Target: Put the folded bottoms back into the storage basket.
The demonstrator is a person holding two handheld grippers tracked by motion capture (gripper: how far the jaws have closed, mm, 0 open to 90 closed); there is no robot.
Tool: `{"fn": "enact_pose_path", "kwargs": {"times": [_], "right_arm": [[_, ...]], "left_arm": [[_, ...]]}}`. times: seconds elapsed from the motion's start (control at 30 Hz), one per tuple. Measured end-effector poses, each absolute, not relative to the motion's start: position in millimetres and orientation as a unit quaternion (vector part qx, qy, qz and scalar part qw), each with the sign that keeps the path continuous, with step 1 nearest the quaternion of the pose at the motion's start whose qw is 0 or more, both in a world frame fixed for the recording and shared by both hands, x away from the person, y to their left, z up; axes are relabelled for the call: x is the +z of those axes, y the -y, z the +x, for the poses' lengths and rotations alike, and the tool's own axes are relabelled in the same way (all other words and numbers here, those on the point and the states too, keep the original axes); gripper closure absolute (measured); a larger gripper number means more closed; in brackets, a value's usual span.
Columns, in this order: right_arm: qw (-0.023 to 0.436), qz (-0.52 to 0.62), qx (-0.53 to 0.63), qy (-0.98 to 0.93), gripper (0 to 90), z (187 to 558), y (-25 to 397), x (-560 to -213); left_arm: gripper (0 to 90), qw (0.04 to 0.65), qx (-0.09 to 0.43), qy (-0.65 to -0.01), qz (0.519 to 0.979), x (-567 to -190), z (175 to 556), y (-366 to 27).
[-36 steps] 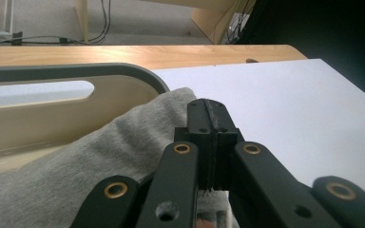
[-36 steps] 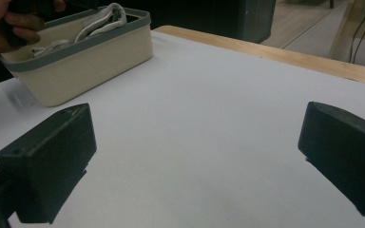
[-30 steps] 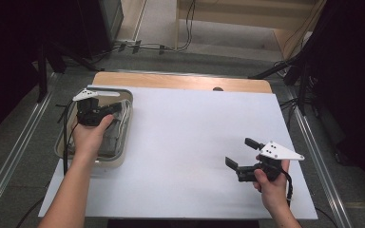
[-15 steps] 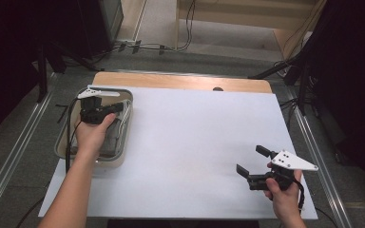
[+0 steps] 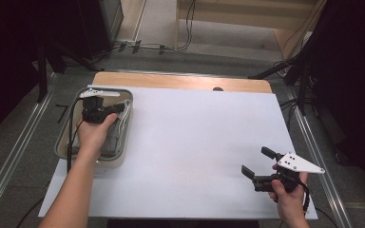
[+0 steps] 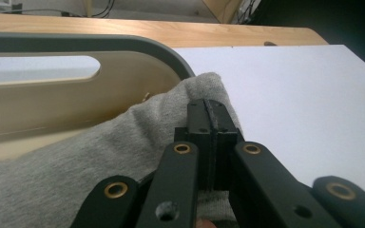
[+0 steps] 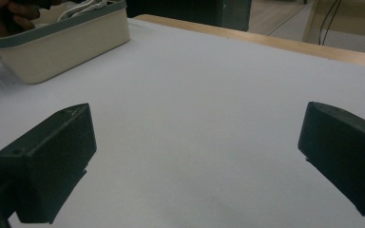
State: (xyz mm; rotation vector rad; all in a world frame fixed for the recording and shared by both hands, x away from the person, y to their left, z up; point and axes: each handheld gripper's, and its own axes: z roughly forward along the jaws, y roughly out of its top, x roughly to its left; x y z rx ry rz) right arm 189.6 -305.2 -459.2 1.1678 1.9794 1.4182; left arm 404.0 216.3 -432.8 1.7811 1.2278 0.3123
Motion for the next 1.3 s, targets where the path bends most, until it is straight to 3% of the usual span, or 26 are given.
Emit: {"fn": "enact_pose_path", "kwargs": {"times": [1.3], "right_arm": [[0.223, 0.432, 0.509, -0.71, 0.0, 190.0, 312.4, -461.9]], "left_arm": [[90.0, 0.417, 0.118, -0.525, 0.732, -444.9, 424.4, -208.8]]}}
